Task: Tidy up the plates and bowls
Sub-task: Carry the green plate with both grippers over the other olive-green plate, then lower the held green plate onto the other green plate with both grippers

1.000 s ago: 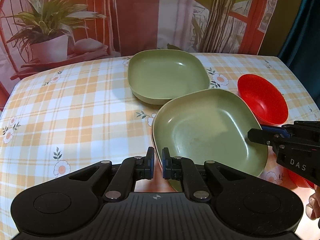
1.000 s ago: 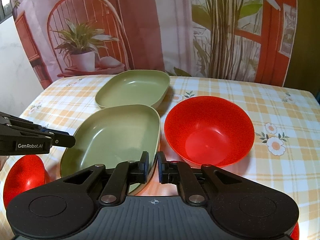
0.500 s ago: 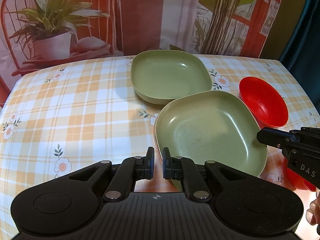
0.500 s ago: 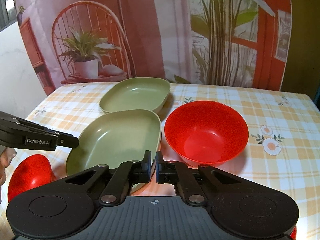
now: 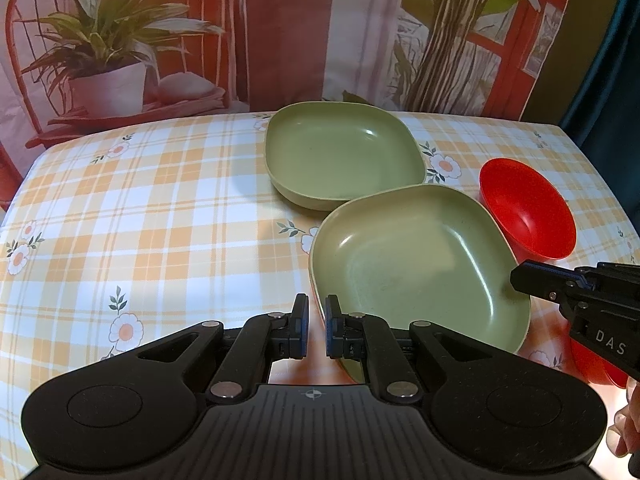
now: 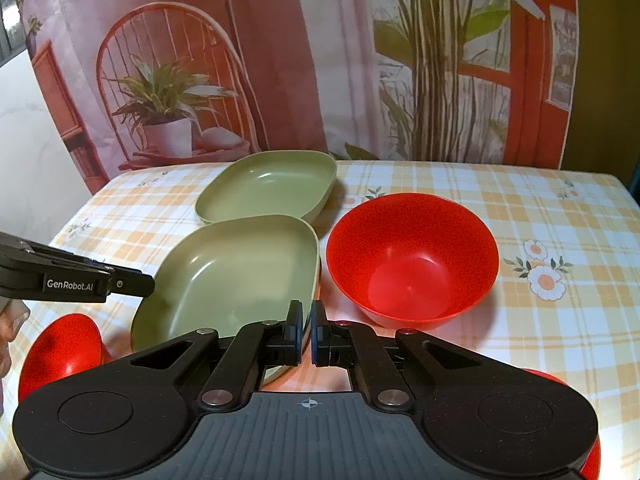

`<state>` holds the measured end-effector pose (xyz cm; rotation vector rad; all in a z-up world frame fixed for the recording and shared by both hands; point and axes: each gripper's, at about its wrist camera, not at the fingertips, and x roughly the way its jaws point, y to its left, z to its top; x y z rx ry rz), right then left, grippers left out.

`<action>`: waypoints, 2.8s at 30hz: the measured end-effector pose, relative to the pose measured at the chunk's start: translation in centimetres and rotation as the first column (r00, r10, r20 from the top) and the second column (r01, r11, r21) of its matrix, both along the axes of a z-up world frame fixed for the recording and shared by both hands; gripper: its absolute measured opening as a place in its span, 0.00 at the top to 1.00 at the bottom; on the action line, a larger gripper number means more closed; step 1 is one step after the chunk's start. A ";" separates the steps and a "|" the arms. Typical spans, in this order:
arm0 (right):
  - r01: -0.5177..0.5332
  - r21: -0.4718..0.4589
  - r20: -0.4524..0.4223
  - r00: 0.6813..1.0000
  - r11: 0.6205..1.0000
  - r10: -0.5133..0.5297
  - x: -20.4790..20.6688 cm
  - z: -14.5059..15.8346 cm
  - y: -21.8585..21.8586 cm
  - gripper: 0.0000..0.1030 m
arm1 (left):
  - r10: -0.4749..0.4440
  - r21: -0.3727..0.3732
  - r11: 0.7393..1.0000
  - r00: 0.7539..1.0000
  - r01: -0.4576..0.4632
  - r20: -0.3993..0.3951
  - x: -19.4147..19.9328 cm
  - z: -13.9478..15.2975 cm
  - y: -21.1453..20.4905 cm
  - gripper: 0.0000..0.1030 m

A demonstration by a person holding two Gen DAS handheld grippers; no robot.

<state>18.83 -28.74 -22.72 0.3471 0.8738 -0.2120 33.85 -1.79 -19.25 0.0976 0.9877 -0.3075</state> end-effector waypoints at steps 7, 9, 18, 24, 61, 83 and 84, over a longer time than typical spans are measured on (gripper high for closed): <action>0.009 0.016 -0.030 1.000 1.000 -0.009 0.3 -0.7 -0.1 0.96 | 0.018 -0.022 1.000 1.000 -0.018 0.012 -0.1 0.5 0.4 0.90; 0.006 0.015 -0.033 0.999 1.000 -0.006 0.3 -0.7 -0.1 0.97 | 0.026 -0.025 0.999 1.000 -0.025 0.013 -0.1 0.6 0.6 0.90; -0.006 -0.001 -0.015 1.000 1.000 0.006 0.6 1.7 -0.1 0.91 | 0.061 -0.038 0.997 0.997 -0.060 0.039 0.1 2.1 2.2 0.90; -0.030 -0.023 0.027 0.999 0.999 0.031 2.3 4.1 -0.8 0.91 | 0.068 -0.071 0.996 0.993 -0.062 0.093 1.4 5.1 2.9 0.90; 0.066 0.077 -0.086 0.994 0.995 -0.060 14.5 -4.4 -5.2 0.84 | 0.078 -0.145 0.986 0.997 -0.079 -0.016 12.8 -3.0 0.8 0.91; 0.017 0.041 0.033 0.999 0.999 -0.019 11.3 1.5 -3.6 0.92 | 0.055 -0.115 0.992 0.994 -0.044 0.094 7.1 3.4 0.8 0.91; 0.016 0.037 0.041 0.999 0.999 -0.018 10.7 1.8 -3.4 0.92 | 0.058 -0.118 0.992 0.994 -0.046 0.095 6.6 3.7 0.8 0.91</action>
